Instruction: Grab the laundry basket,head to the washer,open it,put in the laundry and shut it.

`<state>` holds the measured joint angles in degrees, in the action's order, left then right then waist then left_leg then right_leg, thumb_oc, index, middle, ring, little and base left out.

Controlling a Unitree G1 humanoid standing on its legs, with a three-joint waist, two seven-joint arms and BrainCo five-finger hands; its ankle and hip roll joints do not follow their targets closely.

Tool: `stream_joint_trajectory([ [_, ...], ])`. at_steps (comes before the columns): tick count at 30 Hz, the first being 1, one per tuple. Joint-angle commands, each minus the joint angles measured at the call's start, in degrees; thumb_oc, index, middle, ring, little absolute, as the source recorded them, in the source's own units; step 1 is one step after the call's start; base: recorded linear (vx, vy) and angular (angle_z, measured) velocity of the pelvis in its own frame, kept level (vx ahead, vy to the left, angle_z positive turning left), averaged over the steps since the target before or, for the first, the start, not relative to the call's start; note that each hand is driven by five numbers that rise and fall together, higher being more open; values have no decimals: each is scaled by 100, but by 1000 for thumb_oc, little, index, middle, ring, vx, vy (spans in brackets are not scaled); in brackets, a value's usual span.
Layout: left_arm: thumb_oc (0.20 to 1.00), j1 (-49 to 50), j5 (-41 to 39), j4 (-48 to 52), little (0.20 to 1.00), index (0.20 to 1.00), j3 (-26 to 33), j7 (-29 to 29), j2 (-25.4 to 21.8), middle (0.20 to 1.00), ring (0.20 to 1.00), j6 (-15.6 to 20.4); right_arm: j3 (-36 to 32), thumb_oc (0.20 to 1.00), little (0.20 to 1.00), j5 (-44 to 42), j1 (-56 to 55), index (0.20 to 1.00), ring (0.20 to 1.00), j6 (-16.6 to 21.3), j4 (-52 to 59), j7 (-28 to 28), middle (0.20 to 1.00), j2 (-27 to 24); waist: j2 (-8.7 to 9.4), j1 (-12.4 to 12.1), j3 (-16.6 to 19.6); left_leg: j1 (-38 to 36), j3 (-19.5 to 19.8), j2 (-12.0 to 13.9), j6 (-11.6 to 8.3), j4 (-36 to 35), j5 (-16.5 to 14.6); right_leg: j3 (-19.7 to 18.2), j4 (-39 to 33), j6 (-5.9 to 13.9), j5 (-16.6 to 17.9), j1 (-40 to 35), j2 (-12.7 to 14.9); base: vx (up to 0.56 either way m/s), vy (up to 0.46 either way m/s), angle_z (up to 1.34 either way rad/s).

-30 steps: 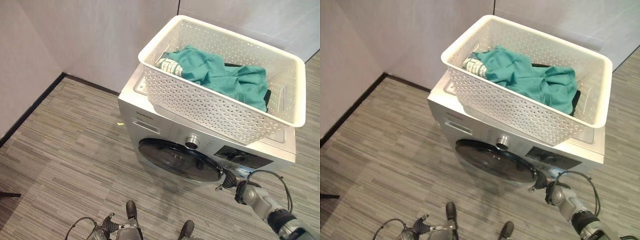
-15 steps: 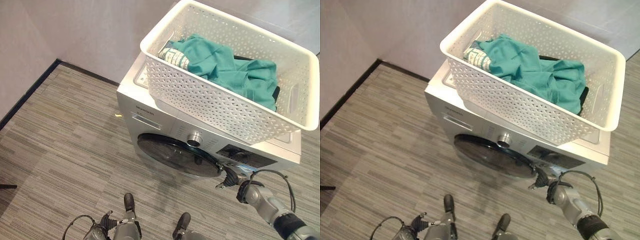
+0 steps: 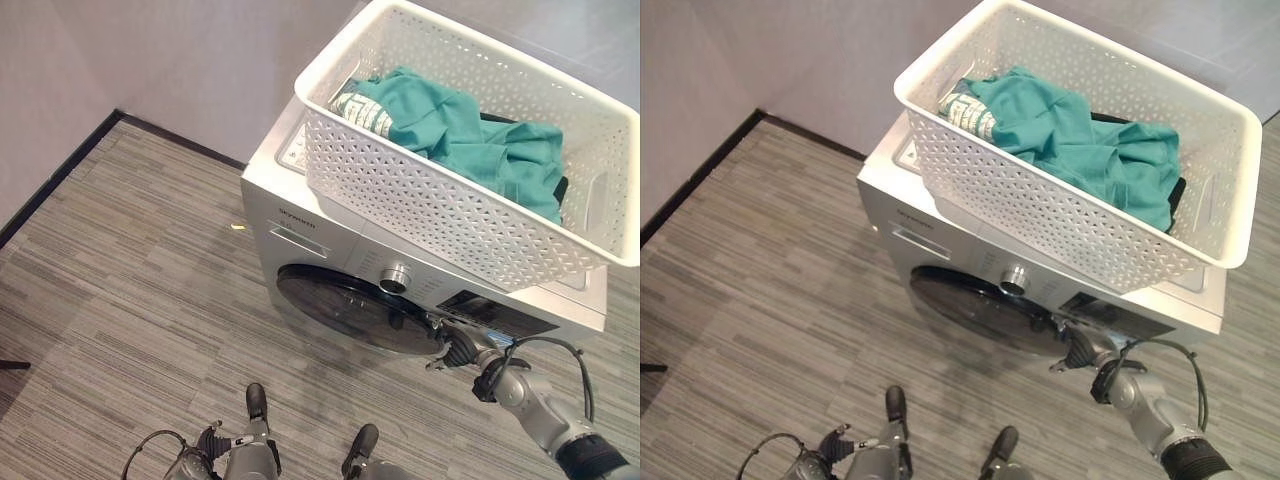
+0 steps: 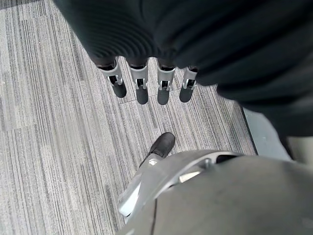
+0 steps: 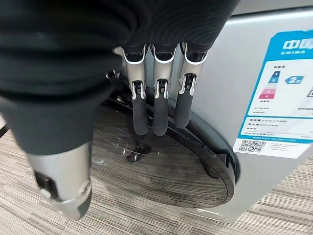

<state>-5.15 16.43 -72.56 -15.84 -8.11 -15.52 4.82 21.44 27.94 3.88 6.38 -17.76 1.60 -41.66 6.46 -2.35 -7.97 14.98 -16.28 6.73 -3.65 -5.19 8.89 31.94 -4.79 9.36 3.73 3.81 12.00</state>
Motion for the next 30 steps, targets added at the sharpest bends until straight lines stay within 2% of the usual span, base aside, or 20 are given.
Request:
stream_joint_trajectory([
  [1,1000,51,234,-349,1000,1000,-114,171,241,1000,1000,-57,-864,1000,1000,218,814,1000,1000,-46,300,247,1000,-525,214,-270,231,-428,-93,197,-245,19,-558,-369,-11,554,861,62,491,0,0,0],
  [6,1000,76,266,-333,1000,1000,-137,192,242,1000,1000,-34,-933,1000,1000,488,735,1000,1000,-104,105,381,1000,-608,196,-250,259,-430,-101,189,-241,19,-562,-376,-13,558,868,62,490,0,0,0],
  [9,1000,80,295,-309,1000,1000,-70,173,262,1000,1000,-38,-1250,1000,1000,776,474,1000,1000,-191,408,545,1000,-560,175,-207,275,-432,-96,183,-234,19,-570,-382,-11,560,863,57,489,0,0,0],
  [10,1000,70,291,-312,1000,1000,-12,137,296,1000,1000,-32,-1571,1000,1000,909,102,1000,1000,-235,596,830,1000,-389,156,-140,277,-444,-100,177,-226,19,-588,-416,-11,562,867,55,495,0,0,0],
  [11,1000,74,293,-313,1000,1000,-25,135,292,1000,1000,-32,-1601,1000,1000,919,61,1000,1000,-237,625,825,1000,-382,160,-150,282,-444,-99,177,-226,19,-588,-415,-11,562,867,54,495,0,0,0],
  [12,1000,75,287,-310,1000,1000,-1,76,324,1000,1000,-44,-1769,1000,1000,864,-279,1000,1000,-248,775,936,1000,-81,147,-98,286,-452,-105,176,-218,19,-594,-421,-9,564,872,50,497,0,0,0],
  [16,1000,72,290,-335,1000,1000,-39,-44,359,1000,1000,-69,-1901,1000,1000,596,-725,1000,1000,-332,524,1142,1000,299,127,-45,312,-477,-121,169,-209,19,-606,-414,-9,564,883,30,505,-1,-1,-1],
  [21,1000,80,283,-349,1000,1000,-153,-161,427,1000,1000,-86,-1766,1000,1000,225,-816,1000,1000,-361,90,1324,1000,675,68,16,342,-533,-165,150,-197,19,-623,-438,-9,564,909,19,525,0,0,0],
  [30,1000,87,257,-307,1000,1000,-326,-250,483,1000,1000,-20,-1191,1000,1000,92,-289,1000,1000,-359,-765,1527,1000,776,0,-16,321,-555,-220,122,-190,19,-630,-489,-21,564,964,85,555,-13,10,-6],
])
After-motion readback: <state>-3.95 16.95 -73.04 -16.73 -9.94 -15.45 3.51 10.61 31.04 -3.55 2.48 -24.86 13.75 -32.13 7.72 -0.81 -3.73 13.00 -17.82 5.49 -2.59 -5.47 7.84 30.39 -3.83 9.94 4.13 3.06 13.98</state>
